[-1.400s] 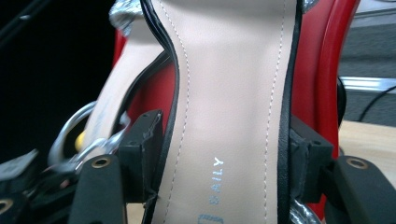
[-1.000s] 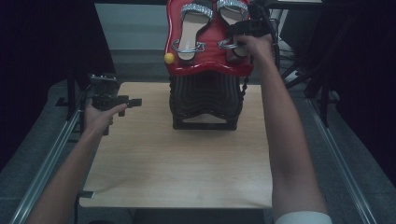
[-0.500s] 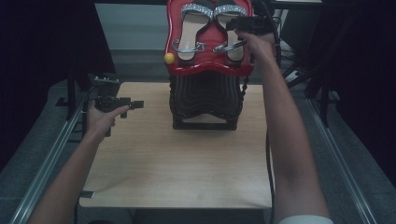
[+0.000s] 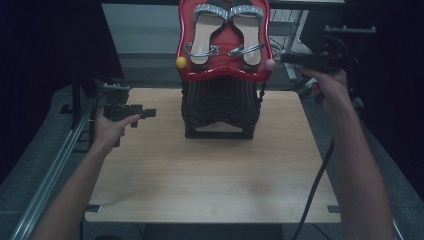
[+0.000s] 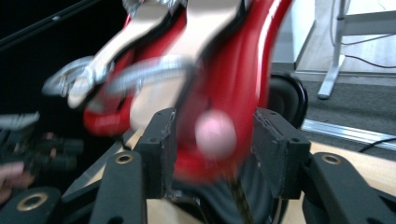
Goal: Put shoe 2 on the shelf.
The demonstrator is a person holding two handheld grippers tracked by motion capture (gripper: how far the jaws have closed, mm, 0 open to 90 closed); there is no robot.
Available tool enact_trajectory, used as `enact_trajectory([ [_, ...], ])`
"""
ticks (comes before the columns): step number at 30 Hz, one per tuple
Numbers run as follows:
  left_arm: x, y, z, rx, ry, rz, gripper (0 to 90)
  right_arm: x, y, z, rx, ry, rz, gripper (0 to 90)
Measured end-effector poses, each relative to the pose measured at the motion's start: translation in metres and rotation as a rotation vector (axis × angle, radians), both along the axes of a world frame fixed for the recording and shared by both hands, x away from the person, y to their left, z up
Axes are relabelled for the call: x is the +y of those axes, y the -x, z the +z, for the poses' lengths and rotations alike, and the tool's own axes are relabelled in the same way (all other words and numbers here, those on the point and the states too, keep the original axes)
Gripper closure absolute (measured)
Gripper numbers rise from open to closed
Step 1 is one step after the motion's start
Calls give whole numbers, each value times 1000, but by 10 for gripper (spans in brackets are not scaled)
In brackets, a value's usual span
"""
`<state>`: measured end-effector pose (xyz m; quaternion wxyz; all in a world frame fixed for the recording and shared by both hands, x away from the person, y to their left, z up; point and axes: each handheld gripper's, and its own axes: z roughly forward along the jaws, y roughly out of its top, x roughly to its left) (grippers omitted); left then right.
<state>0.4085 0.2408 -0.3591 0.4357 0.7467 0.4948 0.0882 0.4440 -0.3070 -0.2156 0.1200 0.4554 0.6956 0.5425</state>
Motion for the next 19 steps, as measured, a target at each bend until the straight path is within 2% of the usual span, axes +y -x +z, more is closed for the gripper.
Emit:
enact_trajectory([
  [3,1,0,-1,-2,4,-5,309,-19,20,-20,-21,25,3,511],
  [7,-2,2,-3,-2,5,-14,309,-40,50,-61,-43,27,12,510],
  [10,-6,2,-5,-3,-8,-25,309,-51,61,-89,-39,38,5,509],
  [12,-7,2,-5,-3,-9,-29,309,-55,64,-101,-41,47,-2,506],
  [15,-8,2,-4,-5,-2,-30,309,-60,65,-104,-47,32,-13,477],
  [19,-7,2,-3,-14,7,-30,309,-59,68,-101,-81,42,-18,431],
])
